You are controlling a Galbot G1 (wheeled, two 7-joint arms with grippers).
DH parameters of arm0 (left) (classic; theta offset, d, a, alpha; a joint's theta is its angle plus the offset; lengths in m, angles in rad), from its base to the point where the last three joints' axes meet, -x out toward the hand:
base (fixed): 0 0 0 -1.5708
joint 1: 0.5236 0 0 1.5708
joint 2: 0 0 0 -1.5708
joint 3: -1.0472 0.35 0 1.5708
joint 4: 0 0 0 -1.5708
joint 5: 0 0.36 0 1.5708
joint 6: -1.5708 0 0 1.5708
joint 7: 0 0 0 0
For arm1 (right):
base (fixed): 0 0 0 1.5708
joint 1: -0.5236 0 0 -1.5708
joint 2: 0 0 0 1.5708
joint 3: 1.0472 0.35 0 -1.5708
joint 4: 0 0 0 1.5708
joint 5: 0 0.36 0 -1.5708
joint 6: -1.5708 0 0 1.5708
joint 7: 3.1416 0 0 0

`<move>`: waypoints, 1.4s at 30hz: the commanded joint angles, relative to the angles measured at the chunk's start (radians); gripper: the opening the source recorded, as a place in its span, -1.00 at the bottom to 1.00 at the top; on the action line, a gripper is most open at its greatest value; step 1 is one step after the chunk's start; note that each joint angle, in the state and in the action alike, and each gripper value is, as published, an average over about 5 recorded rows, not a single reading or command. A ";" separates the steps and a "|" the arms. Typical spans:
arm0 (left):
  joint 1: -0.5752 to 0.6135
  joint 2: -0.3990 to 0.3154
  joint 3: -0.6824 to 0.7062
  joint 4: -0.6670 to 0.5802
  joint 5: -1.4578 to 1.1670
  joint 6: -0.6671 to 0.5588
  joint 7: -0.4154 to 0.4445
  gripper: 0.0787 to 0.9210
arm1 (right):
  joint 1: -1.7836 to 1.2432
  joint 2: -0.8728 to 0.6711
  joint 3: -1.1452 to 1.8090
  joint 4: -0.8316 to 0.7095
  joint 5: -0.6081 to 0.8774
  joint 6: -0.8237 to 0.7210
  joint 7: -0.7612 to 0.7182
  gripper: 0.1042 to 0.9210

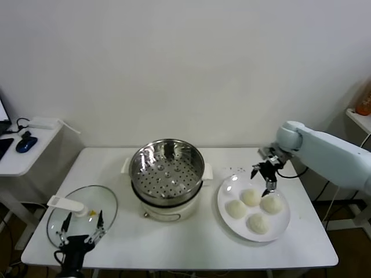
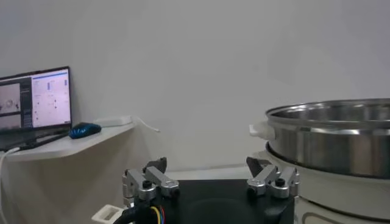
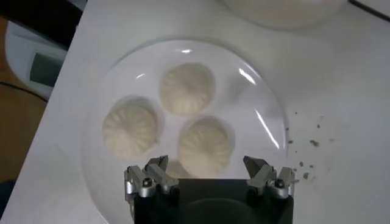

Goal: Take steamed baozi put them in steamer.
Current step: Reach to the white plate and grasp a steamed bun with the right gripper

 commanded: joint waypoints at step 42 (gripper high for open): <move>-0.005 0.004 -0.006 0.003 -0.009 0.006 0.001 0.77 | -0.183 0.090 0.167 -0.121 -0.172 0.016 0.039 0.36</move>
